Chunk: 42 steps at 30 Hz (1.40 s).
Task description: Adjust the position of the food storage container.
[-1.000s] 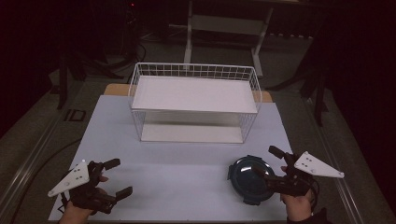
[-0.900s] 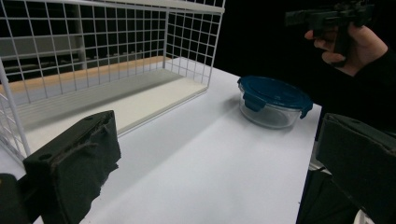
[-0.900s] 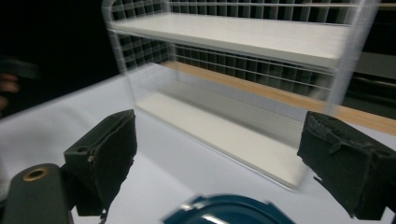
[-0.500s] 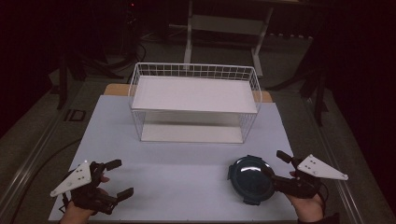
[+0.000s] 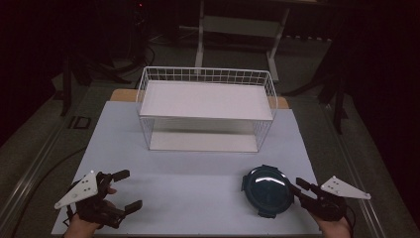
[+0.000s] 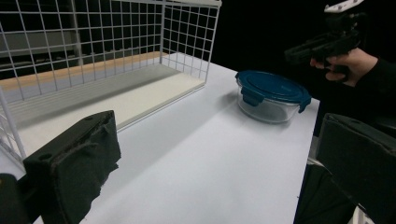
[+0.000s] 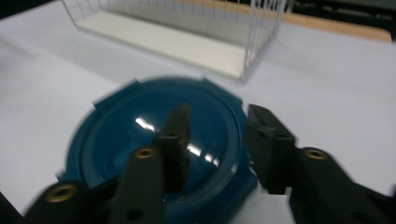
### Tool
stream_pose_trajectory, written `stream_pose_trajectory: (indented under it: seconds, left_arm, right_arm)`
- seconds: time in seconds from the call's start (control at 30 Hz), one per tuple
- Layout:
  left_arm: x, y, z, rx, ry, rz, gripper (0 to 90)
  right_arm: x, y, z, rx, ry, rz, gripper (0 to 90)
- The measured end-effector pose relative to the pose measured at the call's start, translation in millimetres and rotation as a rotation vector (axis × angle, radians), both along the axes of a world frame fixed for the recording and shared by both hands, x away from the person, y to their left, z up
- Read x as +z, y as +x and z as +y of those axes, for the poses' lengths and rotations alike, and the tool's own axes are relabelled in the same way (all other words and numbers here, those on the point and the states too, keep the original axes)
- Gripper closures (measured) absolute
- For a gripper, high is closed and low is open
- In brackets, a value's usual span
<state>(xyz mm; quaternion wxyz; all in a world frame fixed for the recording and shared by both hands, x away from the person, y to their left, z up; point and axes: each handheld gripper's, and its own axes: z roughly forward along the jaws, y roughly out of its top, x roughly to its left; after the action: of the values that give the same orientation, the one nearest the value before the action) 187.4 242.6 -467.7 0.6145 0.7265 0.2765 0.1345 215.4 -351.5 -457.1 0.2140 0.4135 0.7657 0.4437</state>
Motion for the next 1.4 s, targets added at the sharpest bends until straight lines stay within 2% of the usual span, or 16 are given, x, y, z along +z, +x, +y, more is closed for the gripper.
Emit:
stream_pose_trajectory:
  seconds: [0.1, 0.2, 0.23, 0.33, 0.43, 0.53, 0.63, 0.73, 0.77, 0.97, 1.23, 1.4]
  left_arm:
    - [-0.2, -0.2, -0.5, 0.000, 0.001, -0.001, 0.0]
    - [-0.3, -0.2, -0.4, -0.002, 0.000, 0.001, 0.0]
    - [-0.6, 0.0, -0.6, -0.002, 0.003, 0.002, 0.0]
    - [-0.9, 0.1, -0.9, -0.007, 0.006, 0.003, 0.0]
    - [-1.3, 0.1, -1.4, -0.009, 0.009, 0.003, 0.0]
    - [-1.7, 0.4, -1.7, -0.010, 0.008, 0.007, 0.0]
    - [-2.0, 0.6, -2.0, -0.013, 0.011, 0.010, 0.0]
    - [-2.1, 0.5, -2.1, -0.014, 0.011, 0.010, 0.0]
    - [-2.2, 0.5, -2.1, -0.013, 0.010, 0.010, 0.0]
    - [-3.1, 1.8, -3.7, -0.018, 0.015, 0.016, 0.0]
    - [-3.4, 1.8, -4.0, -0.020, 0.013, 0.018, 0.0]
    - [-3.4, 1.9, -3.9, -0.021, 0.011, 0.017, 0.0]
  right_arm:
    - [-8.9, -1.1, -6.1, -0.014, -0.024, 0.024, 69.6]
    - [-13.2, -3.7, -9.5, -0.035, -0.041, 0.024, 73.7]
    - [-17.1, -5.9, -13.1, -0.054, -0.053, 0.024, 77.9]
    - [-21.6, -7.6, -16.2, -0.061, -0.066, 0.034, 81.4]
    - [-31.3, -9.2, -20.6, -0.057, -0.090, 0.072, 89.5]
    - [-34.9, -9.1, -22.0, -0.051, -0.082, 0.091, 89.9]
    - [-40.2, -8.0, -19.5, -0.017, -0.084, 0.129, 90.0]
    - [-41.2, -7.7, -18.4, -0.013, -0.080, 0.129, 90.0]
    - [-40.9, -7.1, -20.1, -0.006, -0.054, 0.136, 90.0]
    - [-38.9, -3.3, -17.5, -0.005, -0.048, 0.145, 90.0]
    - [-39.3, 8.6, 5.7, 0.055, -0.040, 0.154, 90.0]
    - [-38.2, 10.7, 10.2, 0.075, -0.043, 0.153, 90.0]
